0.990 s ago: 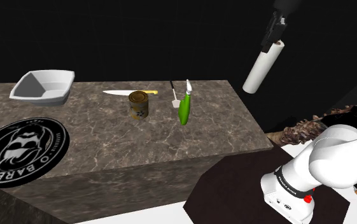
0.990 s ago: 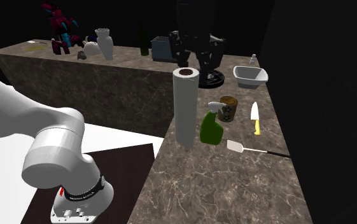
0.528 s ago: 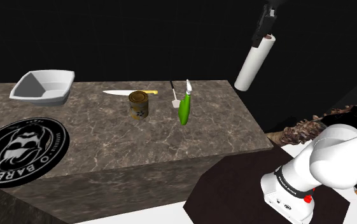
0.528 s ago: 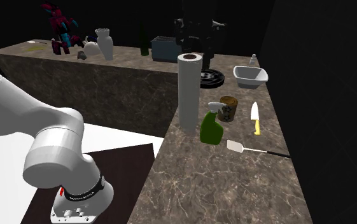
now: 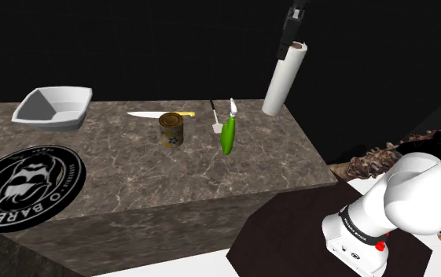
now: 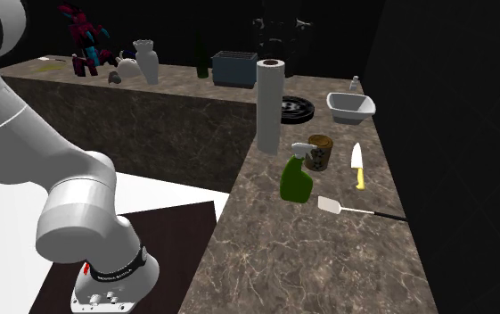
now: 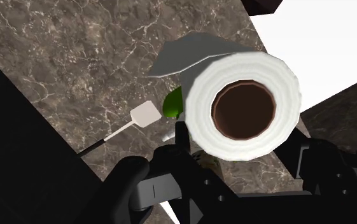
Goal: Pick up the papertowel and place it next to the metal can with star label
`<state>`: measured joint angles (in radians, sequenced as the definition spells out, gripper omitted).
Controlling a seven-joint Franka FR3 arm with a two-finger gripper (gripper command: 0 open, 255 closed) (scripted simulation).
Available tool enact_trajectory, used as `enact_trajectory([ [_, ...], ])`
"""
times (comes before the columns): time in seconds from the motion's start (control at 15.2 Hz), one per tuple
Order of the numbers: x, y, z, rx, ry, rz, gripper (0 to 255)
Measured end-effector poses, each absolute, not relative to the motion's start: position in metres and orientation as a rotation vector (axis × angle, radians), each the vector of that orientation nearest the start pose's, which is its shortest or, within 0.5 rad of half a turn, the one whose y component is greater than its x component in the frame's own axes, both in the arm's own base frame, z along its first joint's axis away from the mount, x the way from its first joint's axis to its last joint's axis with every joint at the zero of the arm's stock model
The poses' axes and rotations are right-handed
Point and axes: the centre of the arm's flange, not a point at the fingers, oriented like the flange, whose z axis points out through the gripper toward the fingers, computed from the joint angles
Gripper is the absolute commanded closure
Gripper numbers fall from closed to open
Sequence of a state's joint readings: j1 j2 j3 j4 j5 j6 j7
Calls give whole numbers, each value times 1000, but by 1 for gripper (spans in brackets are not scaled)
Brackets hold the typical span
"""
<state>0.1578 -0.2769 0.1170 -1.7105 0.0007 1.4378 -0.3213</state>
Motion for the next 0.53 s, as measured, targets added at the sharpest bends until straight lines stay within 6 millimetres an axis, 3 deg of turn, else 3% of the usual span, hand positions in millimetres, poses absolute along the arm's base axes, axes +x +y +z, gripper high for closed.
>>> enact_trajectory([
  [0.53, 470, 228, 690, -3035, -925, -2, 255],
])
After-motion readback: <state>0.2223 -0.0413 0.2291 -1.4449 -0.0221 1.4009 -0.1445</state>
